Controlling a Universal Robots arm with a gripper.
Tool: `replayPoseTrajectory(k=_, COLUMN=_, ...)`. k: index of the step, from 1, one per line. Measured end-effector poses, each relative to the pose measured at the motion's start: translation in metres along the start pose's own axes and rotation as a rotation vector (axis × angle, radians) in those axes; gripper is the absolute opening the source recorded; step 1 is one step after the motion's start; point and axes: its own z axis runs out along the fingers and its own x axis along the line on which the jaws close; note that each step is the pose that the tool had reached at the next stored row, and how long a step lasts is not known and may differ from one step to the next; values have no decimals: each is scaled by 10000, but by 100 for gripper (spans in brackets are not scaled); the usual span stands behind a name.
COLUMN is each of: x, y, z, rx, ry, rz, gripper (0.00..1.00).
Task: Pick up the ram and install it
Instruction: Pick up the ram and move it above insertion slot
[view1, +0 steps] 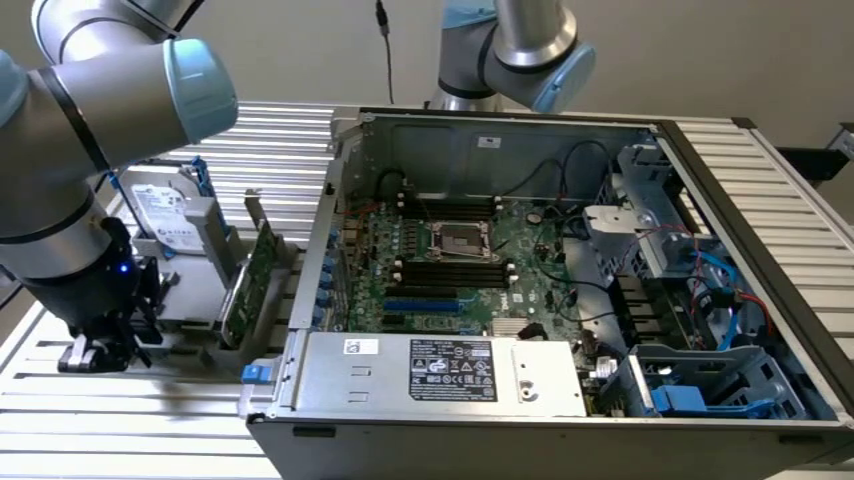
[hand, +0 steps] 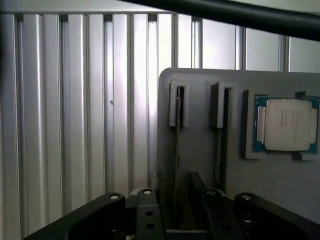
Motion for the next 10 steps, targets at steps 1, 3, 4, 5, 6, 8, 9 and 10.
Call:
replayPoseTrajectory(k=1, x=0, y=1, z=1, rx=-24, ry=-11, rz=60, gripper=36)
replayPoseTrajectory(k=3, x=1, y=2, z=0, rx=-110, ry=-41, rz=158, gripper=36)
replayPoseTrajectory(k=4, x=1, y=2, z=0, rx=-162, ry=-57, rz=202, gripper=36)
replayPoseTrajectory(k=5, x=2, y=3, z=0, rx=-208, ry=-64, rz=228, gripper=36)
replayPoseTrajectory(k=6, x=3, y=3, z=0, rx=-241, ry=-64, rz=235, gripper=36)
replayPoseTrajectory(k=8, x=5, y=3, z=1, rx=-308, ry=-63, rz=235, gripper=36)
replayPoseTrajectory(k=9, x=5, y=3, z=1, rx=-338, ry=-62, rz=236, gripper=34)
replayPoseTrajectory(k=10, x=6, y=3, z=0, rx=-358, ry=-59, rz=236, gripper=34)
